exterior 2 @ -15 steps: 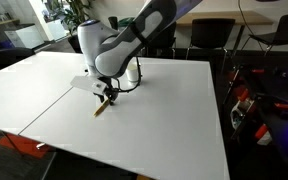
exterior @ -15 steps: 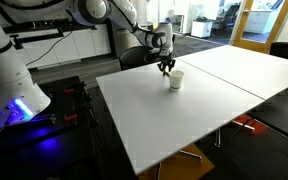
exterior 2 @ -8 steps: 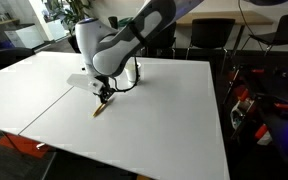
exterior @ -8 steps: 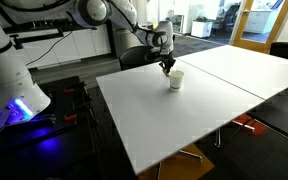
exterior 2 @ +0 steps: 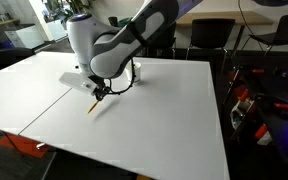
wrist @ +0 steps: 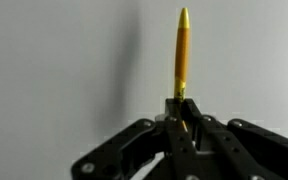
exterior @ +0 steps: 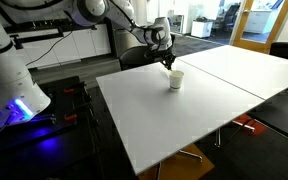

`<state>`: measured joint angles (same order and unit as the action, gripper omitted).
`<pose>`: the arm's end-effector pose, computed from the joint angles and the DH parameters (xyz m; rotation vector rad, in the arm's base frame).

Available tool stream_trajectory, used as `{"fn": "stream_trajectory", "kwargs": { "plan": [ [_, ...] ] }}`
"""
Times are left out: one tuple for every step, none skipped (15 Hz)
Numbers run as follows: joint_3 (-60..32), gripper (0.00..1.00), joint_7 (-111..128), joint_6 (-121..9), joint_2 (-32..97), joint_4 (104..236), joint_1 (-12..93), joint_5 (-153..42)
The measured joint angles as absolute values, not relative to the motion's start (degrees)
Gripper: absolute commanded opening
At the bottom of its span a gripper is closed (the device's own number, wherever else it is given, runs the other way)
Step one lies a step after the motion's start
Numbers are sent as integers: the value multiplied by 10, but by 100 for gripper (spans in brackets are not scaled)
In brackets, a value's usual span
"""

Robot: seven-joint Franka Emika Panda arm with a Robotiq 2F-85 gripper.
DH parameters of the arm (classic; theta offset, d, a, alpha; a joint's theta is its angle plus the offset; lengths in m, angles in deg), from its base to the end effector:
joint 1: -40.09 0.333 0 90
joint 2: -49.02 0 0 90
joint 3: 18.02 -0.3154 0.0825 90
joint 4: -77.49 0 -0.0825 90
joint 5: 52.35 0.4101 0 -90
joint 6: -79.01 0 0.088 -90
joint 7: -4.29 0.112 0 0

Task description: Pick up the pen and put it in the cup

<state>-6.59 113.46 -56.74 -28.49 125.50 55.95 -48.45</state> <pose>0.8052 0.1376 0.0635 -2.0008 2.2746 -0.3262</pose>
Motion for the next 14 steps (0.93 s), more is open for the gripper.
{"fn": "stream_trajectory", "kwargs": {
  "plan": [
    [-51,3,1152,-570,-282,1257,569,-492],
    [-36,3,1170,-571,-280,1258,578,-498],
    [-20,3,1186,-571,-278,1261,588,-504],
    [-4,3,1201,-571,-275,1264,597,-510],
    [12,3,1217,-571,-273,1268,606,-517],
    [29,3,1232,-571,-270,1273,615,-523],
    [47,3,1248,-571,-267,1281,625,-529],
    [65,3,1264,-570,-264,1288,635,-535],
    [83,3,1282,-568,-261,1298,646,-541],
    [103,3,1299,-566,-257,1310,658,-546],
    [122,3,1314,-561,-252,1323,670,-550],
    [139,3,1329,-553,-246,1337,682,-555],
    [156,3,1343,-544,-240,1352,695,-558],
    [171,3,1354,-533,-234,1368,707,-559]
  ]
}}
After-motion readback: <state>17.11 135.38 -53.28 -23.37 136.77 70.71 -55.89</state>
